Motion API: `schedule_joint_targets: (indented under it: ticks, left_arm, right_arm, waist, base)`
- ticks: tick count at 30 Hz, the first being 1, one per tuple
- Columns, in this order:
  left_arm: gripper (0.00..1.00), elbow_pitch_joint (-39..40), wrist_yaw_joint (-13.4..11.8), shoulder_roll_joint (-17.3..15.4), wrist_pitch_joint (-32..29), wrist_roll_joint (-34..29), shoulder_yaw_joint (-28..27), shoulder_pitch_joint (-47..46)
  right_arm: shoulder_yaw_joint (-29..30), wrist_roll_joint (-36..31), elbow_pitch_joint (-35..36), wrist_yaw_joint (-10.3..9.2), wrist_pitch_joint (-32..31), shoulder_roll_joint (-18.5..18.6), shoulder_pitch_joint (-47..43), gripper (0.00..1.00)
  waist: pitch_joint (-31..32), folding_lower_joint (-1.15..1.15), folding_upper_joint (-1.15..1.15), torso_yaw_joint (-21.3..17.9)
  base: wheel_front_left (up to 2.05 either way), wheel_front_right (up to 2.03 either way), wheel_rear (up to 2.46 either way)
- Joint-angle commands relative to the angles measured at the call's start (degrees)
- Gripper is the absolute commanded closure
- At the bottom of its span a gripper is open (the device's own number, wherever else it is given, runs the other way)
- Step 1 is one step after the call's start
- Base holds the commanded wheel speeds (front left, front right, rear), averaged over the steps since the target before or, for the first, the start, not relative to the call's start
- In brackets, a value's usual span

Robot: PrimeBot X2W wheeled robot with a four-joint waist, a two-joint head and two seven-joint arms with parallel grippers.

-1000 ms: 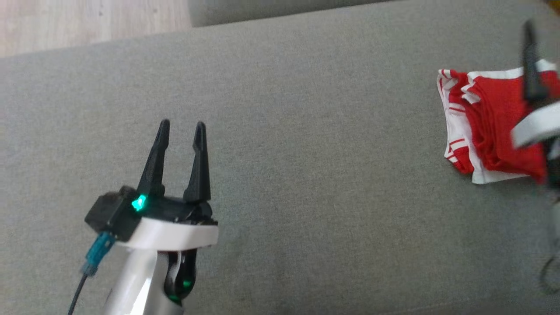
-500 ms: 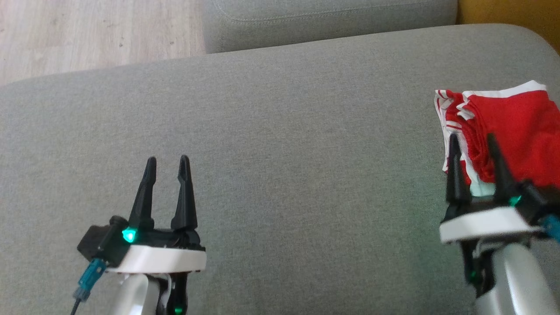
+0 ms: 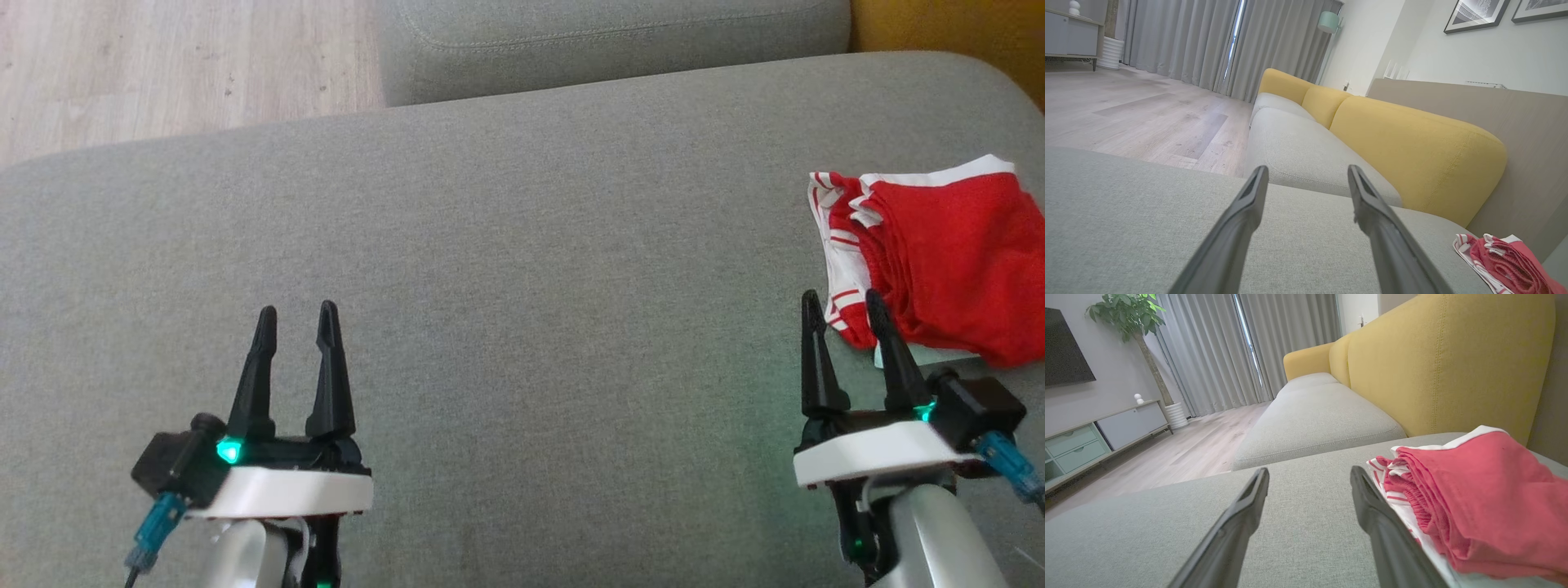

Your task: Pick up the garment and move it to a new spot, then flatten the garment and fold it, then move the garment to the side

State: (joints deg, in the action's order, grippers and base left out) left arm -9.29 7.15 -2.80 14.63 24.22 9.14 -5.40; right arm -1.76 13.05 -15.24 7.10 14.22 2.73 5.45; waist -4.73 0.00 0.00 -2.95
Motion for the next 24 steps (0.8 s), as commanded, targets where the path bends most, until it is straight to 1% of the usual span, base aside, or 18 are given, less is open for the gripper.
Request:
schedule_joint_targets:
  ticks: [1,3,8,24]
  left_arm:
    - [0.0,1.8,0.3,-0.1,0.4,0.1,-2.3,-1.0]
    - [0.0,1.8,0.3,-0.1,0.4,0.3,-2.3,-0.9]
    - [0.0,2.2,0.3,-0.1,0.4,0.8,-2.1,-0.6]
    - [0.0,2.5,0.3,-0.1,0.4,1.8,-2.8,0.3]
  right_arm:
    - [-1.4,0.3,2.2,0.39,0.8,0.2,2.3,0.0]
    - [-1.6,1.5,2.5,0.39,0.8,0.2,2.2,0.0]
    - [-3.0,2.0,3.3,0.39,0.8,0.2,1.8,0.0]
    - [-3.4,1.4,2.9,0.39,0.8,0.2,1.3,0.0]
  waist:
    - [0.1,0.0,0.0,0.0]
    - [0.2,0.0,0.0,0.0]
    - [0.6,0.0,0.0,0.1]
    - [1.4,0.0,0.0,0.0]
  base:
    - [0.0,0.0,0.0]
    - [0.0,0.0,0.0]
    - [0.0,0.0,0.0]
    - [0.0,0.0,0.0]
